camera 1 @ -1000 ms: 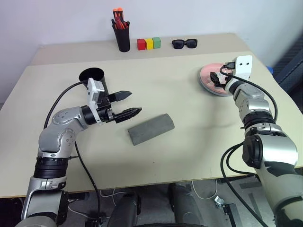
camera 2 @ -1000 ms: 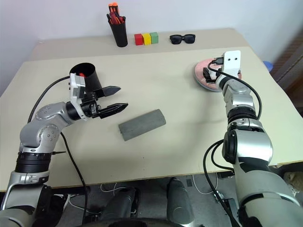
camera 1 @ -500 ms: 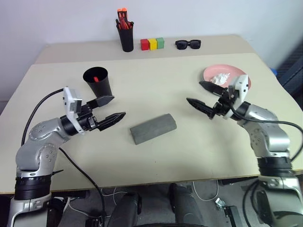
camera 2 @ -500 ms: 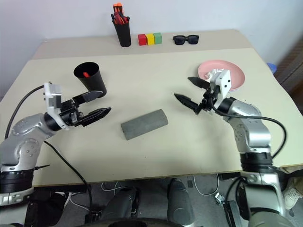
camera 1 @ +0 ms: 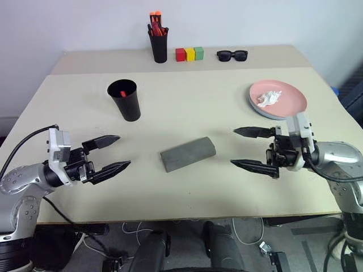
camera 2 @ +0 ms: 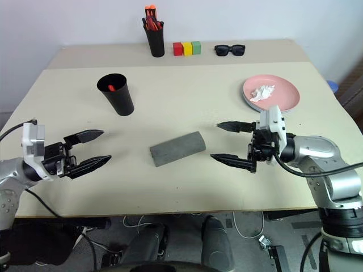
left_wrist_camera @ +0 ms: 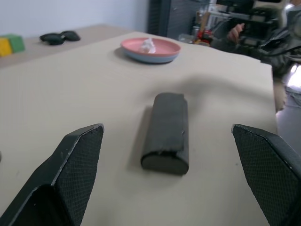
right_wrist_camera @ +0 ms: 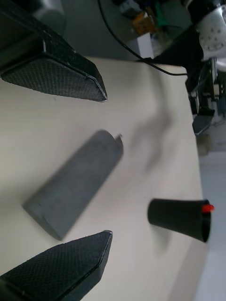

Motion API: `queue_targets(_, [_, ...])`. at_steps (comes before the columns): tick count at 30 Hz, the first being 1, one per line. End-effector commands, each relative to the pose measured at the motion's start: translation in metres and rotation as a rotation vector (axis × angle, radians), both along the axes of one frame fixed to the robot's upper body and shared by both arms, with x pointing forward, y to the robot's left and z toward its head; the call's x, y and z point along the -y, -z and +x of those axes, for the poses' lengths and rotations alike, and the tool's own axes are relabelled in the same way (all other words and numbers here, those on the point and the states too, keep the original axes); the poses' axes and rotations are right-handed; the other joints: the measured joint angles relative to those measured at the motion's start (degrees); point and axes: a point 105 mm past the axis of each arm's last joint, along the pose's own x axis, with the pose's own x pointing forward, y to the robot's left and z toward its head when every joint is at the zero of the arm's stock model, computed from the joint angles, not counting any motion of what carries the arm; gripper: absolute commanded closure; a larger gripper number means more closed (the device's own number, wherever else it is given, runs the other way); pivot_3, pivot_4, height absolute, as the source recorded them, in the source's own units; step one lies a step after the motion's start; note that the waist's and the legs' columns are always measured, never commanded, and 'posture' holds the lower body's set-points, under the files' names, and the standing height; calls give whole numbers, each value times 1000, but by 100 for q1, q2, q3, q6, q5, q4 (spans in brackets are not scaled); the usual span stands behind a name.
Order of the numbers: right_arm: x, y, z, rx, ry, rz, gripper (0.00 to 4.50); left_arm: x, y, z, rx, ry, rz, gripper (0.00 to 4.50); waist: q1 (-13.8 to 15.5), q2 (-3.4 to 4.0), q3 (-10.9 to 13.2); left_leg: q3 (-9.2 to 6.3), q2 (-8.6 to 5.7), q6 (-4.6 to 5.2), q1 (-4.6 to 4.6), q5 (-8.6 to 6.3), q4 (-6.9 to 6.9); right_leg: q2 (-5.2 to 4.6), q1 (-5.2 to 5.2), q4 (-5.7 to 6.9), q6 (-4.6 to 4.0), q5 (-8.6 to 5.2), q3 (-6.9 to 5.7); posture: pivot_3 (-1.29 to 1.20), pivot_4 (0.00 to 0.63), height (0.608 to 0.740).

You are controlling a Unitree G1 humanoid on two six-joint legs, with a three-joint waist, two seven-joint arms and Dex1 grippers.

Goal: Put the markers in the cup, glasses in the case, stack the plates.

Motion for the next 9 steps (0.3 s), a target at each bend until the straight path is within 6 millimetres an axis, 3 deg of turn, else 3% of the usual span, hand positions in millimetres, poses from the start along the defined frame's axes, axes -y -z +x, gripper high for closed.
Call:
queue_targets(1, [7,-6,-15,9,8,-19,22,1,-4,-2,35,16,36,0,5,-1,-1,0,1,0,-1,0,1,0,0,0,-1,0,0,0,150,740])
queue_targets(6, [25,2,-13,-25,27,-65,22,21,-9,7,100,4,18,0,-10,-1,-1,4,15,1,3,-1,4,1,5,-1,-2,1,0,0,150,740])
queue_targets(9, [23,-1,-4,-8,14,-70,22,25,-6,5,130,-11,31,0,-38,-2,-1,12,23,1,16,-1,11,8,17,-1,-7,5,0,0,150,740])
